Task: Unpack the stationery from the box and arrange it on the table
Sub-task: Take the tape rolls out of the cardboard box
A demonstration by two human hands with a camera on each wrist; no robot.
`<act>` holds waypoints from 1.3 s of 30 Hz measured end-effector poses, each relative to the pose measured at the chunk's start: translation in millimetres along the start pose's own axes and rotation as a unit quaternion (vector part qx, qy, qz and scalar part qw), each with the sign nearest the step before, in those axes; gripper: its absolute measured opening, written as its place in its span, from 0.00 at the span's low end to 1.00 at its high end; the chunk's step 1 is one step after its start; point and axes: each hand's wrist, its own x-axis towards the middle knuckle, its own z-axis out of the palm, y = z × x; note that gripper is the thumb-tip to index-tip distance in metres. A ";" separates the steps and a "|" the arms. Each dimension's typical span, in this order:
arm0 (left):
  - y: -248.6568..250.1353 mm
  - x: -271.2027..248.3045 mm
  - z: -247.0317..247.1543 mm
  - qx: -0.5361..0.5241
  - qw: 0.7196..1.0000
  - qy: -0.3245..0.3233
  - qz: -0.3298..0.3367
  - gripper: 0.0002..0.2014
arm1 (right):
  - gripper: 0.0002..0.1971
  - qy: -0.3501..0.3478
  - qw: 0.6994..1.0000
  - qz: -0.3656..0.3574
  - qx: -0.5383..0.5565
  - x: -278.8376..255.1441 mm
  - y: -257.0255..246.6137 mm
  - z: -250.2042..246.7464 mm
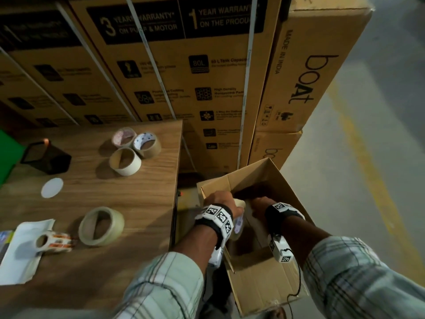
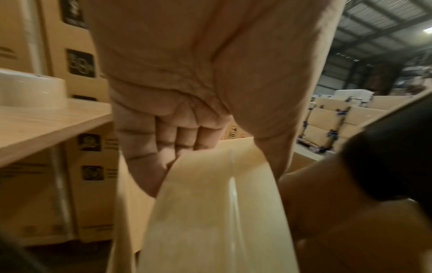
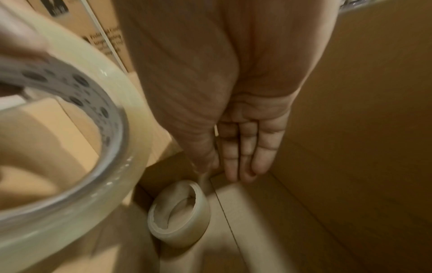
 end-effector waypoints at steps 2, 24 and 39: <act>1.8 7.2 0.6 0.012 1.000 -0.015 0.008 0.26 | 0.19 -0.006 1.000 -0.002 0.009 16.3 -2.7 2.0; 6.0 73.3 42.9 0.066 0.985 -0.159 0.003 0.25 | 0.23 -0.046 0.992 -0.086 0.081 108.5 -16.0 20.0; 5.6 37.3 26.5 -0.007 0.996 -0.075 -0.054 0.29 | 0.14 0.021 1.000 -0.011 -0.020 27.8 18.2 -25.9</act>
